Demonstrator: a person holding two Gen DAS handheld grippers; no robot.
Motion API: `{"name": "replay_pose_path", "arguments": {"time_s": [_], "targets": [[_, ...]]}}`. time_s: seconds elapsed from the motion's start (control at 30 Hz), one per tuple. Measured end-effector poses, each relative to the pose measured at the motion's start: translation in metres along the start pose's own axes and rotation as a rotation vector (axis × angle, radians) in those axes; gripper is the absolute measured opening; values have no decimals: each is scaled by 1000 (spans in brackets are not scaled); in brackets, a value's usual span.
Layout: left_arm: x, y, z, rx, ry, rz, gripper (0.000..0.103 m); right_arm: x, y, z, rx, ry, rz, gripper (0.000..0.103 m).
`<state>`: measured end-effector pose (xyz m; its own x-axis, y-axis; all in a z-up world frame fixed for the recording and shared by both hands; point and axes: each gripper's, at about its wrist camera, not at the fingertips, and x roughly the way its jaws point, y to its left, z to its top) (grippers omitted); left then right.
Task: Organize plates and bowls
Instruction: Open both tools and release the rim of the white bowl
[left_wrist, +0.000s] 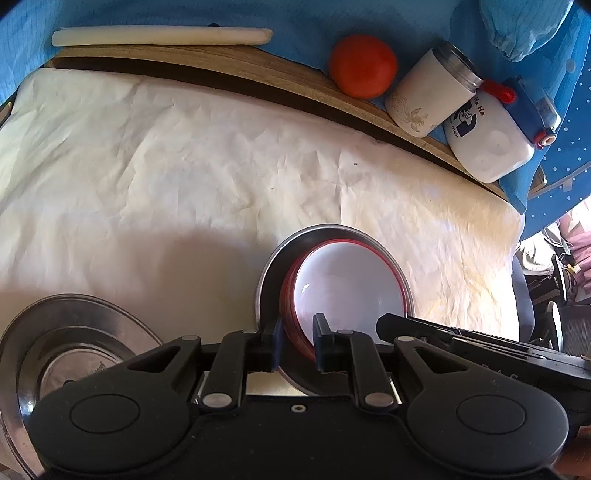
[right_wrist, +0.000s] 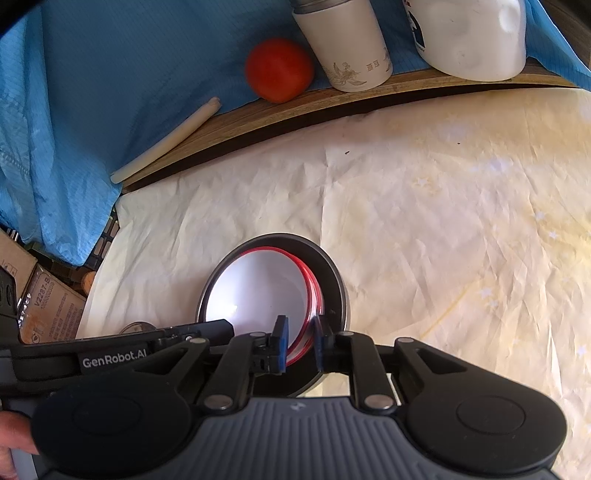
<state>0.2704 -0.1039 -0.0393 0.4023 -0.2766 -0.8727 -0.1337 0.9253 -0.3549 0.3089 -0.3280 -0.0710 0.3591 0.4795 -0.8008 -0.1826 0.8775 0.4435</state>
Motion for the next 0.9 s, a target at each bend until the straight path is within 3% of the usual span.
{"name": "replay_pose_path", "arguments": {"time_s": [0.4,0.8,0.9], "targets": [[-2,0,-1,16,-4,-2,20,-1,10,-4,-107,-19,-30,18],[-9,-1,-2,42,-20,-3,24,-4,13,-8,-154,-18,-38,27],[-13,-2,-2,52,-32,-3,30,-5,15,-9,-156,-17,-32,30]]}}
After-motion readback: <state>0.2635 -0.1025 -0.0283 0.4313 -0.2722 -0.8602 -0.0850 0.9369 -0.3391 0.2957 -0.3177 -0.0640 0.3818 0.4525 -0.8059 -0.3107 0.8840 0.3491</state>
